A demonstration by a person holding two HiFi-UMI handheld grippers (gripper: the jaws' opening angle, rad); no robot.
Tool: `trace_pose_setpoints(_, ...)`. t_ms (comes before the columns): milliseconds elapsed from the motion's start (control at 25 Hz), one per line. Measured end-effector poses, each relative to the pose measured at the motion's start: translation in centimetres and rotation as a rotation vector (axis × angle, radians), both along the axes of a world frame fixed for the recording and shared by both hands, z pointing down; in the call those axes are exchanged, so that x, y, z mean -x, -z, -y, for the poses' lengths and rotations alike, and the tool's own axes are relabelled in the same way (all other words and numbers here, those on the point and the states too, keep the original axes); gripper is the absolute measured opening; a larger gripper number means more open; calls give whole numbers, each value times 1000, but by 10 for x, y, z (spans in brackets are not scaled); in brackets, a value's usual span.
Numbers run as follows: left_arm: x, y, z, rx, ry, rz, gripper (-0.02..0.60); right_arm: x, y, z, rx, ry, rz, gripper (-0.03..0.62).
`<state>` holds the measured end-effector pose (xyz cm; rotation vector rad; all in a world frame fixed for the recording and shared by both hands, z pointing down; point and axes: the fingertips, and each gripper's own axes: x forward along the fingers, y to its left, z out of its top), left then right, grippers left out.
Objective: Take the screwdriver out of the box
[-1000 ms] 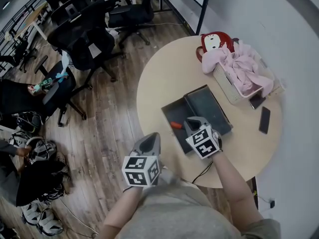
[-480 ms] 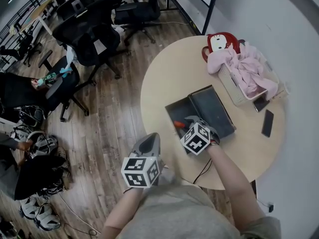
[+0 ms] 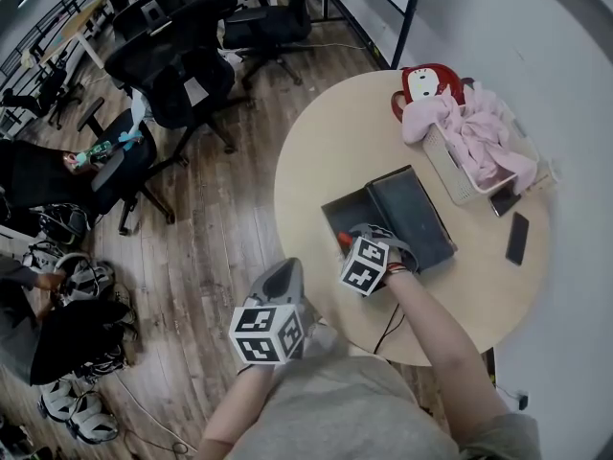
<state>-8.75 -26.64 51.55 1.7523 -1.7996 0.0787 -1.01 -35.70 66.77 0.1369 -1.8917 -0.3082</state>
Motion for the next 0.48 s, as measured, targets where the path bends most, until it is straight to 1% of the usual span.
trace_pose_setpoints(80, 3, -1, -1, 2, 8, 0, 3, 2, -2, -1, 4, 22, -6, 77)
trace_pose_setpoints(240, 3, -1, -5, 2, 12, -4, 3, 3, -6, 1, -43, 76, -41, 77)
trace_pose_setpoints(480, 2, -4, -9, 6, 14, -7, 3, 5, -7, 1, -25, 64, -48, 77)
